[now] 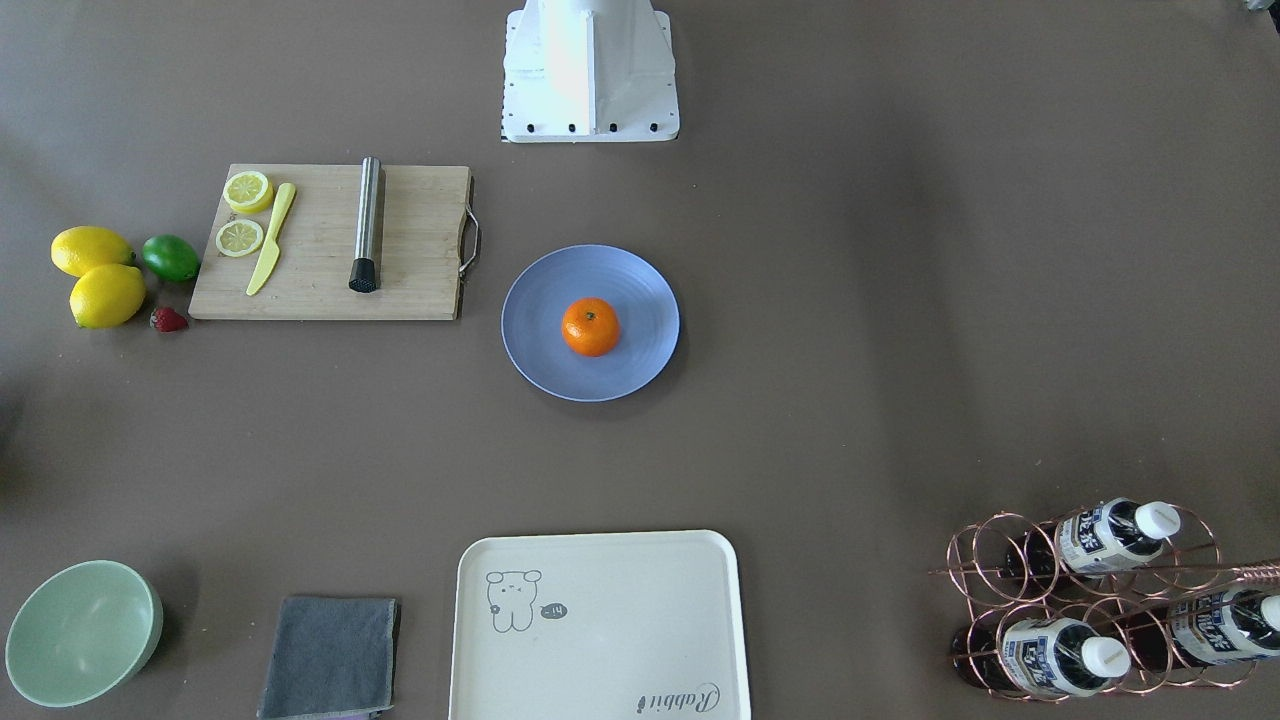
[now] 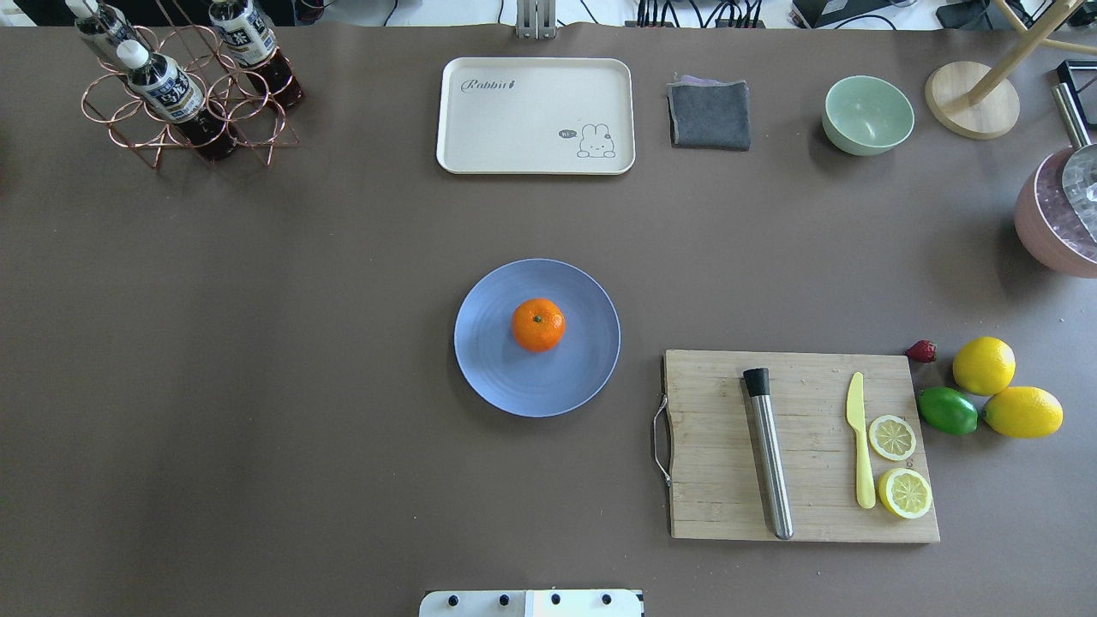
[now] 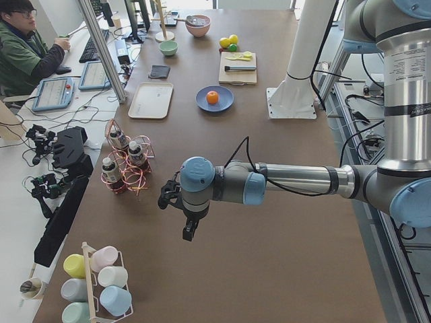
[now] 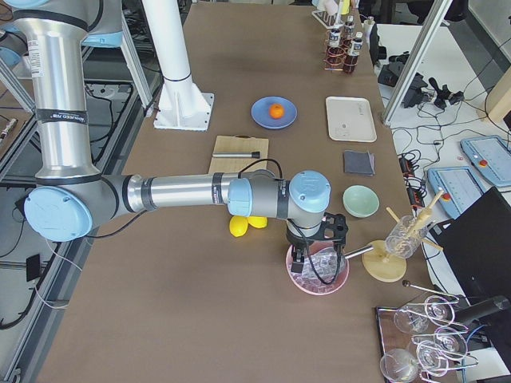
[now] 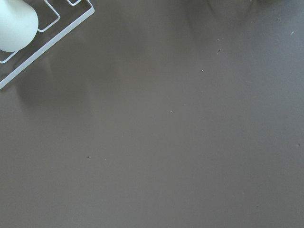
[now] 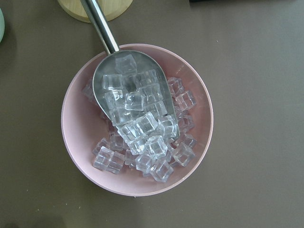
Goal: Pick orange to plate
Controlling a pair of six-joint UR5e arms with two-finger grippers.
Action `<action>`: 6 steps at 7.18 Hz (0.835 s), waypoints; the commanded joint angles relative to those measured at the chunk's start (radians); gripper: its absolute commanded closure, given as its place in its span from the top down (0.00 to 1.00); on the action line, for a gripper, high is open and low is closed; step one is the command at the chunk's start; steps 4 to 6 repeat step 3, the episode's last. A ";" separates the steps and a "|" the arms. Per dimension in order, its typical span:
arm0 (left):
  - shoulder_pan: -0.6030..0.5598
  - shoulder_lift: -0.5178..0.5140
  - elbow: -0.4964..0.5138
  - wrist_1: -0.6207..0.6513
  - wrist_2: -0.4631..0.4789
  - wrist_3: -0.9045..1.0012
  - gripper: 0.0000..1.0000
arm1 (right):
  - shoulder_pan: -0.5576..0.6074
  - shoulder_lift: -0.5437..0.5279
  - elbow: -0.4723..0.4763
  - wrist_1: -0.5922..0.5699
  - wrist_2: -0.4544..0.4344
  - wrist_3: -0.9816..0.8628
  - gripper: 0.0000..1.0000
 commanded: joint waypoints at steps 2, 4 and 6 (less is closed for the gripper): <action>-0.002 0.001 0.004 -0.004 -0.001 0.000 0.98 | 0.000 -0.009 0.006 0.000 0.002 0.000 1.00; 0.000 -0.002 0.004 -0.002 -0.001 0.000 0.98 | 0.000 -0.011 0.007 0.000 0.002 0.000 1.00; 0.000 -0.002 0.004 -0.002 -0.001 0.000 0.98 | 0.000 -0.011 0.007 0.000 0.002 0.000 1.00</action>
